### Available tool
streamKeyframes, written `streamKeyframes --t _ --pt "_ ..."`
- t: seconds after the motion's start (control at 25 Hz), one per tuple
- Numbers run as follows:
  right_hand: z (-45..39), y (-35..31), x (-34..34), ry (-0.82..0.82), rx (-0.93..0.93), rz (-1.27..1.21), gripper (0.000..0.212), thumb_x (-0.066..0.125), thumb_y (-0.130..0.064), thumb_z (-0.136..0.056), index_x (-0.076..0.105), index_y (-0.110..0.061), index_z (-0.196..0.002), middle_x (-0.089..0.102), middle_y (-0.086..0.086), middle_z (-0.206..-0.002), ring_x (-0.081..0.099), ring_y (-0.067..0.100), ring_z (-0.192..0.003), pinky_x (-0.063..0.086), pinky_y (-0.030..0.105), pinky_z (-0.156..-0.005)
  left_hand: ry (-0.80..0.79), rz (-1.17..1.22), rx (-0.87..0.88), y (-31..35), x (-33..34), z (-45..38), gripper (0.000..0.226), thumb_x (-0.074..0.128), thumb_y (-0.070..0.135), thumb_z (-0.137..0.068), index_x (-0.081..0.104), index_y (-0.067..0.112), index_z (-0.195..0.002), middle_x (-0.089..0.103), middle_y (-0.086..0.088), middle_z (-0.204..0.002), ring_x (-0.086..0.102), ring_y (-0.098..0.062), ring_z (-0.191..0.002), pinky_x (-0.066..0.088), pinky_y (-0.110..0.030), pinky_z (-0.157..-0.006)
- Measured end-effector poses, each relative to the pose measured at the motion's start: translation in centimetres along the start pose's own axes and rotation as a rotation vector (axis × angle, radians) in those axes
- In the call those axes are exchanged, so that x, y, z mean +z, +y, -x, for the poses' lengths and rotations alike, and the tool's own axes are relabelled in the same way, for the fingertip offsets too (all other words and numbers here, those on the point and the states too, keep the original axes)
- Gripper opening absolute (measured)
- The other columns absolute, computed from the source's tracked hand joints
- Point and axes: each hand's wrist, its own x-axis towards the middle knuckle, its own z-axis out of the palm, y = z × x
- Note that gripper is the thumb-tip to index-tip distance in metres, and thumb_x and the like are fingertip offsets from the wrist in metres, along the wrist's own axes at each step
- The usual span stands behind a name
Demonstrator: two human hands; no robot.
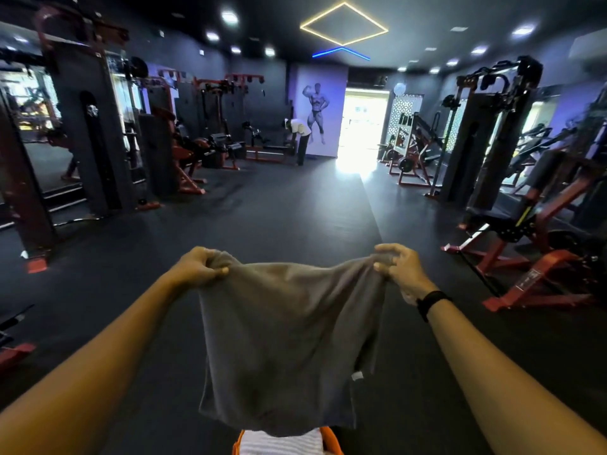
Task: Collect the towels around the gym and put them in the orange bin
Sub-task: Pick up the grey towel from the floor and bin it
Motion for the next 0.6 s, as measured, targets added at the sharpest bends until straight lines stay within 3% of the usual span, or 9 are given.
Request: streamKeyframes --t 0.08,0.16,0.24,0.32,0.4,0.52,0.6 --pt "-0.2 0.0 0.0 0.000 0.001 -0.092 0.037 0.070 0.003 -0.081 0.057 -0.016 -0.110 0.065 0.013 -0.095 0.064 0.017 -0.076 0.054 0.030 -0.068 0.027 0.055 -0.072 0.3 -0.4 0.3 0.025 0.075 0.031 -0.081 0.067 0.019 -0.101 0.067 -0.002 -0.101 0.063 -0.022 -0.098 0.051 -0.031 -0.081" --pt "0.1 0.7 0.7 -0.074 -0.013 0.020 0.040 0.072 0.003 -0.078 0.057 -0.007 -0.113 0.064 0.014 -0.098 0.062 0.024 -0.084 0.056 0.024 -0.067 -0.031 0.084 -0.181 0.1 -0.4 1.0 0.028 0.076 0.030 -0.080 0.066 0.010 -0.097 0.068 0.004 -0.087 0.060 -0.013 -0.083 0.048 -0.019 -0.066" --pt "-0.3 0.8 1.3 0.070 -0.105 0.052 0.034 0.071 0.009 -0.077 0.061 0.001 -0.108 0.063 0.015 -0.093 0.059 0.020 -0.076 0.053 0.012 -0.061 0.096 0.300 -0.198 -0.1 -0.5 1.0 0.026 0.075 0.024 -0.080 0.065 0.006 -0.096 0.067 0.000 -0.082 0.058 -0.014 -0.075 0.050 -0.020 -0.059" --pt "-0.8 0.0 0.8 0.138 -0.136 0.018 0.035 0.072 0.010 -0.075 0.062 0.001 -0.107 0.061 0.011 -0.090 0.057 0.013 -0.074 0.052 0.011 -0.063 0.271 0.628 -0.226 0.0 -1.2 0.9 0.026 0.075 0.016 -0.080 0.063 0.008 -0.101 0.065 -0.014 -0.100 0.059 -0.020 -0.080 0.054 -0.030 -0.066" --pt "-1.5 -0.4 -0.2 0.139 -0.171 0.089 0.036 0.076 0.006 -0.072 0.063 -0.010 -0.103 0.062 0.008 -0.091 0.056 0.013 -0.076 0.053 0.015 -0.064 0.503 0.758 -0.240 0.1 -1.9 0.6 0.026 0.074 0.013 -0.081 0.058 0.011 -0.102 0.059 -0.016 -0.110 0.057 -0.019 -0.085 0.050 -0.033 -0.071" --pt "-2.1 -0.3 -0.7 0.263 -0.252 0.305 0.023 0.079 -0.002 -0.072 0.068 -0.011 -0.091 0.065 0.006 -0.087 0.059 0.017 -0.079 0.048 0.026 -0.067 0.735 0.526 -0.303 0.2 -2.2 0.4 0.050 0.073 0.020 -0.083 0.043 0.010 -0.122 0.051 -0.013 -0.124 0.049 -0.019 -0.101 0.047 -0.036 -0.090" --pt "-2.1 0.0 -0.2 0.240 -0.238 0.320 0.023 0.078 -0.002 -0.072 0.070 -0.008 -0.093 0.066 0.006 -0.085 0.061 0.019 -0.080 0.049 0.026 -0.069 0.659 0.436 -0.266 -0.1 -2.2 0.4 0.055 0.073 0.019 -0.083 0.040 0.012 -0.125 0.049 -0.014 -0.126 0.048 -0.021 -0.103 0.046 -0.036 -0.092"
